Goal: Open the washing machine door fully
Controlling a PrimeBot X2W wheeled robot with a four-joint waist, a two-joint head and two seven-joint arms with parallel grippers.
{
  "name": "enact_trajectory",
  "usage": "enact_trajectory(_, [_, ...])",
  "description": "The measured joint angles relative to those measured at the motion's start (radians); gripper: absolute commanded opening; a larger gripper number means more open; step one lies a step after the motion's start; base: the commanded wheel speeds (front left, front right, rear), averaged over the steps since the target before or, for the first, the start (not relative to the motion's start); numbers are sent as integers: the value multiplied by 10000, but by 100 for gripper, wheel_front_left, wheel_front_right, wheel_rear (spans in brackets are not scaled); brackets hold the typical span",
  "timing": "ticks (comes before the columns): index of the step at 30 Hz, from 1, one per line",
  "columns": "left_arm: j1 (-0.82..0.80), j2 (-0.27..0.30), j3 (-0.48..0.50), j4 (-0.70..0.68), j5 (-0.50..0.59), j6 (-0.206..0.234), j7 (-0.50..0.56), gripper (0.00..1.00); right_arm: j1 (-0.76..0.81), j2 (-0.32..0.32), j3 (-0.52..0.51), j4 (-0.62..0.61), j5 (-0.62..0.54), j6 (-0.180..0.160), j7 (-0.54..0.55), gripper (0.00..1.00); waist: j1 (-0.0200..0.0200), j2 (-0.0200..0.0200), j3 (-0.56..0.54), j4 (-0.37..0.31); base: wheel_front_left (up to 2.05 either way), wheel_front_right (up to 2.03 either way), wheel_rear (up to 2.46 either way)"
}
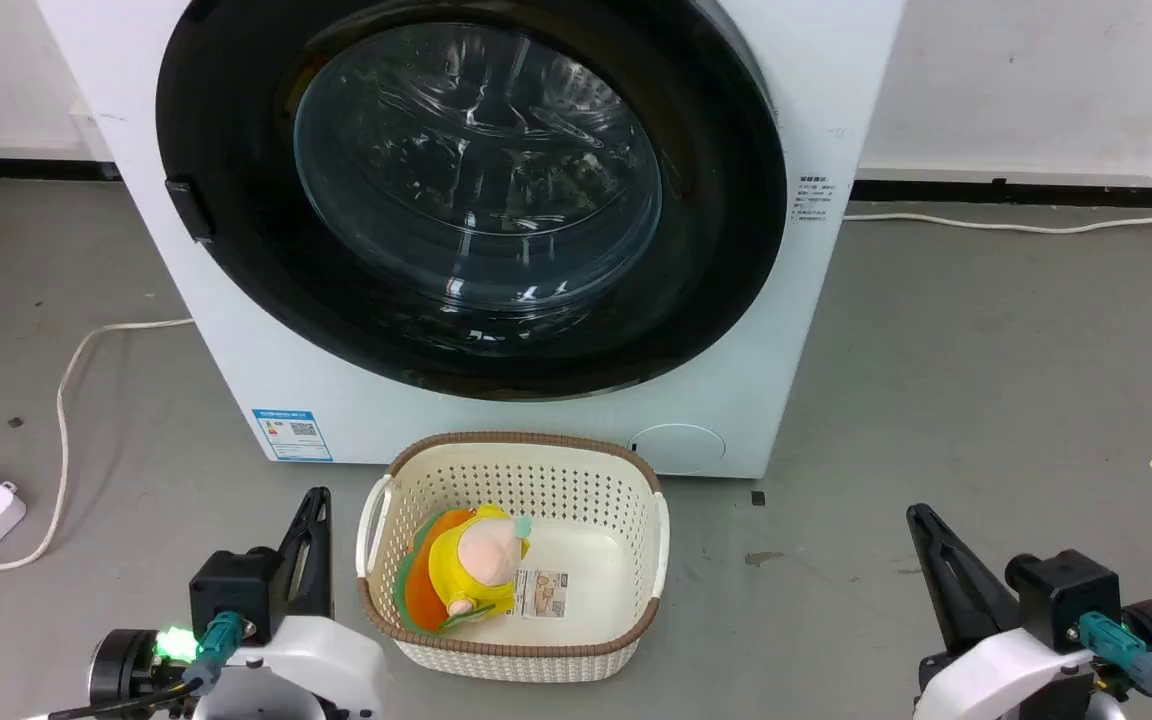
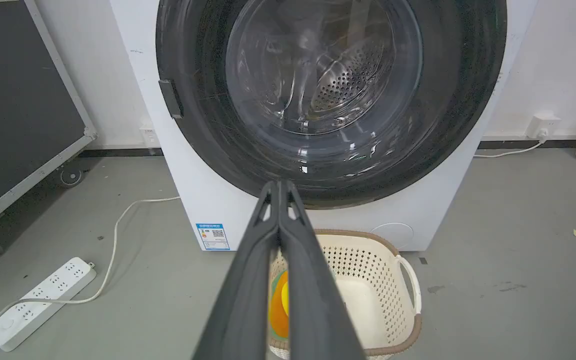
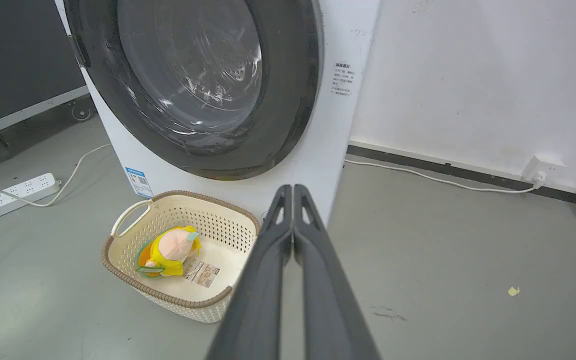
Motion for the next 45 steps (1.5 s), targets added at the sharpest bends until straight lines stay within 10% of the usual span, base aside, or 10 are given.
enact_trajectory(33, [0, 0, 2, 0, 0, 0, 0, 0, 0, 0, 2, 0, 0, 0, 0, 0, 0, 0, 0, 0, 0, 0, 0])
enact_trajectory(34, [0, 0, 0, 0, 0, 0, 0, 100, 0, 0, 0, 0, 0, 0, 0, 100, 0, 0, 0, 0, 0, 0, 0])
enact_trajectory(45, [-4, -2, -38, 13, -19, 0, -42, 100, 4, -4, 17, 8, 19, 2, -61, 100, 0, 0, 17, -2, 0, 0, 0])
